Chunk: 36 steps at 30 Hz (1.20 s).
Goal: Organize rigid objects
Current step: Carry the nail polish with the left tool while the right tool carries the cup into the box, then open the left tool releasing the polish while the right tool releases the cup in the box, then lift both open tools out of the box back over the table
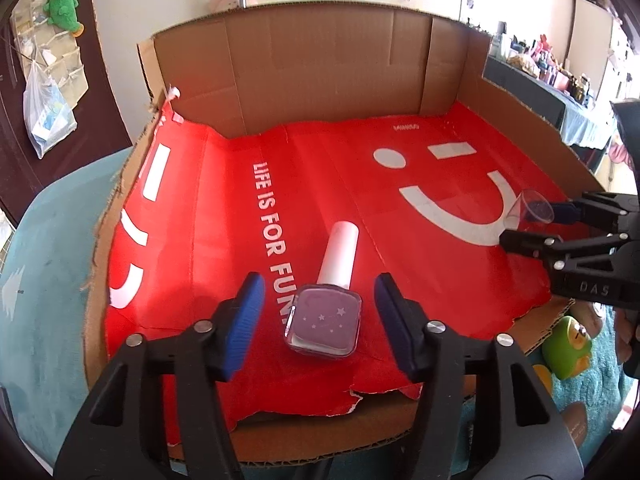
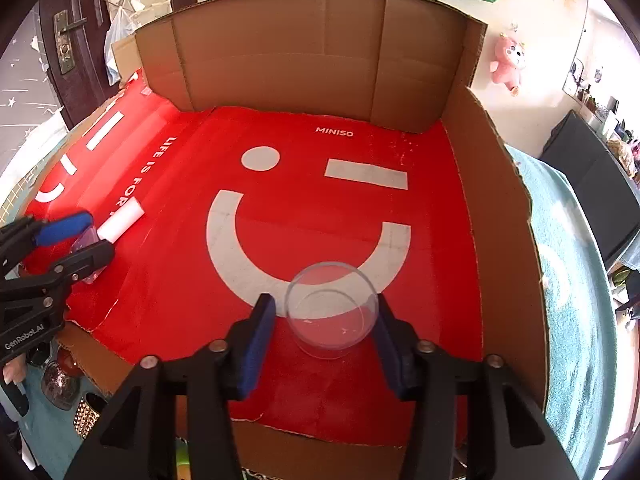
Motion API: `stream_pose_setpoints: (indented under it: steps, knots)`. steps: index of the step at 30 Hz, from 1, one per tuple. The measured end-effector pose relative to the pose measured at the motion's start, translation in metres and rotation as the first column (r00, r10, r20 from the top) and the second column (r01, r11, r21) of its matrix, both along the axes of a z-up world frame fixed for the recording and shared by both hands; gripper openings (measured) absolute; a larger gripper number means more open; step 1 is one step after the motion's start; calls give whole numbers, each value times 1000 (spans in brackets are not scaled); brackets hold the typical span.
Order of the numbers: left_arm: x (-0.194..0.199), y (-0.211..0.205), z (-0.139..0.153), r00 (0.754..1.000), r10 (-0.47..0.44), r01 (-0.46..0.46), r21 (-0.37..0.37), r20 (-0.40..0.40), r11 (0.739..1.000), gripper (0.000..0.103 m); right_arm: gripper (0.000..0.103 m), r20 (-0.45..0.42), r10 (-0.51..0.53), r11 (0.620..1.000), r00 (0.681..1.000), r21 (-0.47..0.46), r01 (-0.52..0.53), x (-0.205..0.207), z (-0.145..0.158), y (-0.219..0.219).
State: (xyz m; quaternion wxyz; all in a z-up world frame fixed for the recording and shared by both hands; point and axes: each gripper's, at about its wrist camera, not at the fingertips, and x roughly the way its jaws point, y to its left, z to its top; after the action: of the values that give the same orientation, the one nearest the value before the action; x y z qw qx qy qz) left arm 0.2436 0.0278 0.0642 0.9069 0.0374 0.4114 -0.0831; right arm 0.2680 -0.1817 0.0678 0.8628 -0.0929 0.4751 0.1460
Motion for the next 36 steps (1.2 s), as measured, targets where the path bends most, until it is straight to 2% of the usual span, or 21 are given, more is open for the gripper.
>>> stream_pose_setpoints:
  steps: [3,6,14,18,22,29,36]
  knots:
    - [-4,0,6,1000,-5,5,-13,12,1000,58,58,4,-1,1000,1000,5,1,-3,2,1]
    - [-10,0,14,999,-5,6,-16,40,1000,67,62,12,-4,1000,1000,27,3,-8,8,1]
    - [-41,1,48,986,6,3,-50,167,999,76,71,73,4,998,997,70,-9,-33,39,1]
    - [-60,1,65,971,19,-5,-58,238,998,84,84,141,-1,995,990,94,-13,-50,64,-1]
    - [-87,6,83,951,48,-24,-84,306,996,89,101,251,-16,996,968,88,-7,-75,91,-3]
    - [-129,8,99,918,92,-51,-115,387,992,92,103,417,-32,998,909,62,7,-124,121,-6]
    - [-171,4,100,896,102,-50,-132,432,990,94,103,507,-43,994,861,111,-15,-178,130,-13]
